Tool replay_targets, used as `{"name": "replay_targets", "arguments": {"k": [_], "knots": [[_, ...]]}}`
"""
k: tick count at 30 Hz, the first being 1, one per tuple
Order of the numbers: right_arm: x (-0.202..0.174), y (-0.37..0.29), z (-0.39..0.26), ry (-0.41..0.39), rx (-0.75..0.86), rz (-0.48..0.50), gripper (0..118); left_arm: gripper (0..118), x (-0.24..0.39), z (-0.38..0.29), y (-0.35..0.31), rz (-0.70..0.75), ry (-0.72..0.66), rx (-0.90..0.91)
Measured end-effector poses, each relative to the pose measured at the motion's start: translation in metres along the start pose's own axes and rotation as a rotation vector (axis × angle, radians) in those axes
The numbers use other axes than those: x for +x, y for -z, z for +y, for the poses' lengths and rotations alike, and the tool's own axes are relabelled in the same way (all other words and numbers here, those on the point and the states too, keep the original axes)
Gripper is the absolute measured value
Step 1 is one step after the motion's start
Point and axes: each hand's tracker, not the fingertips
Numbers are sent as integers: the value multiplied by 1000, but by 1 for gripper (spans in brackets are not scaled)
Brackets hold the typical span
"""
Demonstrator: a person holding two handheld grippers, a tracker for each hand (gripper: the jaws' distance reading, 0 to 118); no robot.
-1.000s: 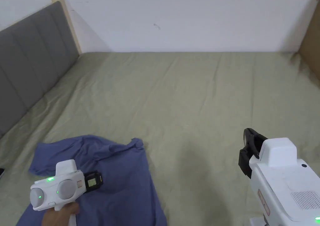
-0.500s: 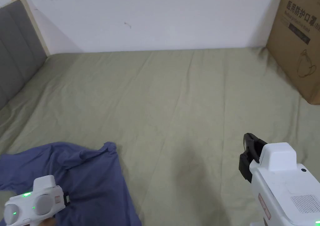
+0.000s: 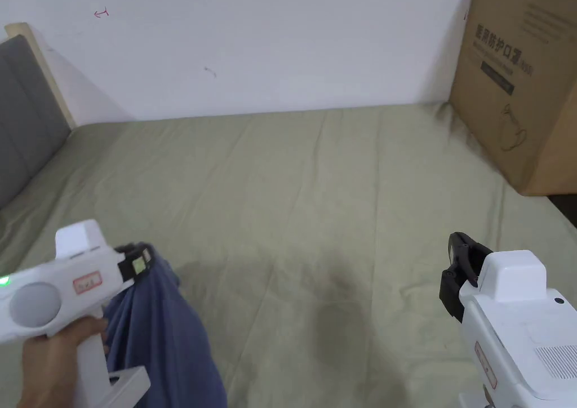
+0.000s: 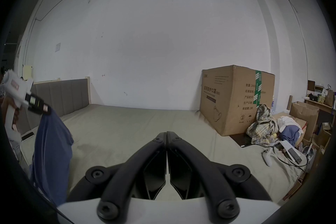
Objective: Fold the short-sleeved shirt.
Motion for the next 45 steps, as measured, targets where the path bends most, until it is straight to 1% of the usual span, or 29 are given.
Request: {"name": "replay_targets", "arguments": {"k": [5, 12, 17, 21, 25, 30, 32, 37, 40, 44, 45], "knots": [[22, -14, 7, 1, 28, -40, 0, 0, 77, 43, -5, -178, 62, 52], [53, -27, 14, 6, 52, -112, 0, 0, 170, 67, 10, -329, 174, 57], [71, -37, 13, 3, 56, -158, 0, 0, 227, 56, 29, -428, 208, 29], [82, -43, 11, 2, 49, -190, 0, 0, 261, 35, 49, -494, 248, -32], [89, -47, 6, 9, 38, -215, 0, 0, 277, -5, 86, -532, 282, -162], [93, -47, -1, 15, 19, -226, 0, 0, 272, -77, 127, -465, 386, -326], [93, -47, -4, 19, 13, -228, 0, 0, 263, -108, 141, -432, 393, -388], [92, -44, -10, 19, -8, -223, 0, 0, 243, -173, 178, -304, 485, -569], [92, -43, -14, 19, -19, -222, 0, 0, 233, -199, 192, -224, 495, -617], [92, -43, -16, 12, -30, -222, 0, 0, 233, -200, 190, -208, 468, -605], [92, -43, -15, 12, -29, -223, 0, 4, 234, -198, 187, -209, 462, -593]]}}
